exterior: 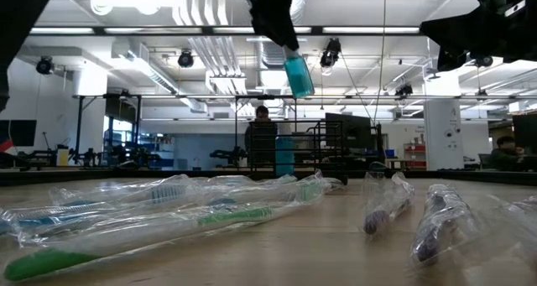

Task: Pick & Place toothbrushing station
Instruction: Put the blue mouthwash bottle into the wire organizer

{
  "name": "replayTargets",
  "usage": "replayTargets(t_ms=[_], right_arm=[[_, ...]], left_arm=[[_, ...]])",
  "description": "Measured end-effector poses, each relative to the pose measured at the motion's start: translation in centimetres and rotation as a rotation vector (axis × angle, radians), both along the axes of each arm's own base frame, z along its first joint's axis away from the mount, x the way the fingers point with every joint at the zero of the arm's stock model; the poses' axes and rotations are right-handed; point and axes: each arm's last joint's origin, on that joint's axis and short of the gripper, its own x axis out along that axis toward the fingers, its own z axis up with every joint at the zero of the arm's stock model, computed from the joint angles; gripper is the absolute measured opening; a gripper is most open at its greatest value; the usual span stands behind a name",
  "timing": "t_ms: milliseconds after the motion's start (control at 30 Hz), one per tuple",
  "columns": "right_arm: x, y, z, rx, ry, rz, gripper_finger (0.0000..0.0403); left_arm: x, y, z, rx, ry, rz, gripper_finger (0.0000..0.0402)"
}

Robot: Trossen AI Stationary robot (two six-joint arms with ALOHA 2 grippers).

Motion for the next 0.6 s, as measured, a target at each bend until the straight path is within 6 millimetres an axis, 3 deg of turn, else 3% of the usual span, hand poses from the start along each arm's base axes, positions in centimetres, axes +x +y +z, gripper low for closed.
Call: replayTargets(t_ms=[300,600], right_arm=[[0.0,0.0,0.0,-0.003,0.0,-0.001,0.0008],[0.0,0.0,0.0,-0.013,0.001,-0.003,0.0008]], left_arm=[[2.4,0.4,-1.9,-0.013,0.07,0.005,0.0098],[2.5,0.4,-2.8,-0.02,0.115,0.005,0.0098]])
